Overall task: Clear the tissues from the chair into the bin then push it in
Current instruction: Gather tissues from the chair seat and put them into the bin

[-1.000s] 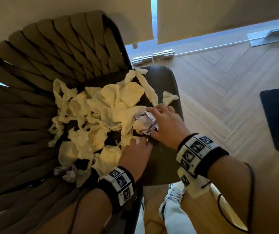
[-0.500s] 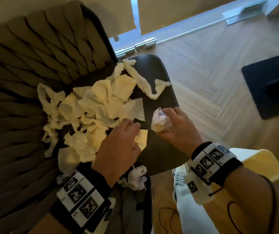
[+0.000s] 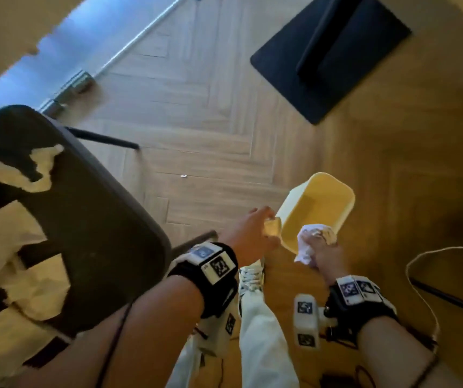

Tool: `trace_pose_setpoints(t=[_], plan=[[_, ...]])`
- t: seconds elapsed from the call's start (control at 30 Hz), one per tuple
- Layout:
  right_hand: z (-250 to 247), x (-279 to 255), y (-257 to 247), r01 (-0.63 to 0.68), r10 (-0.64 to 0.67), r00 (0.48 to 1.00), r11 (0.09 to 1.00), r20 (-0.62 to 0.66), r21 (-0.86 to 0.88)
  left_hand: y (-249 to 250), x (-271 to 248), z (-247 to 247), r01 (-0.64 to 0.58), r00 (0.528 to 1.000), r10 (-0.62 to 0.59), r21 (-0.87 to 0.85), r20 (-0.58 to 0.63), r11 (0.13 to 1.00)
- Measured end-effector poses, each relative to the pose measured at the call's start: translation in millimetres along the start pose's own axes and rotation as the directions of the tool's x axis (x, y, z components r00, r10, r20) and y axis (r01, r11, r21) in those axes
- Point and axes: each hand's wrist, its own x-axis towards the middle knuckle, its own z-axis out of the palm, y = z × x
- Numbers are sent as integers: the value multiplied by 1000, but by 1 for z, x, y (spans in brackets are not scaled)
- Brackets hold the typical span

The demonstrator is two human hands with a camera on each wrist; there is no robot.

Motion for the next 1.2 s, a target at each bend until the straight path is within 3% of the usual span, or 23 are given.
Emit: trace_pose_setpoints(t=[0.2, 0.33, 0.53, 0.67, 0.8, 0.97, 1.07, 1.13, 1.2], plan=[[-27, 78, 11, -35, 41, 999, 987, -34, 160, 29, 106, 90, 18, 999, -19, 10, 41, 1000], [-38, 97, 17, -80, 83, 997, 978, -9, 191, 25, 140, 122, 107, 986, -112, 41, 127, 993], [-37, 69, 5, -21, 21, 1000, 1000, 14, -23, -2, 105, 99, 215, 964, -235, 152, 124, 965], [-11, 18, -22, 149, -114, 973, 974, 198, -171, -15, 39, 49, 234, 970, -239, 104, 38, 967], [37, -54, -65, 373, -233, 864, 892, 446, -256, -24, -41, -21, 285, 958, -284, 20, -49, 958], [118, -144, -104, 622, -312, 641, 747, 702, -236, -70, -140, -99, 349, 930, -331, 96, -161, 932], [163, -184, -114, 734, -315, 520, 641, 794, -226, -120, -184, -127, 460, 881, -383, 312, -278, 831], [187, -202, -117, 787, -300, 466, 571, 832, -235, -157, -202, -136, 537, 838, -408, 417, -362, 733], [207, -212, -117, 842, -295, 421, 478, 858, -249, -193, -209, -138, 596, 802, -468, 442, -371, 670]])
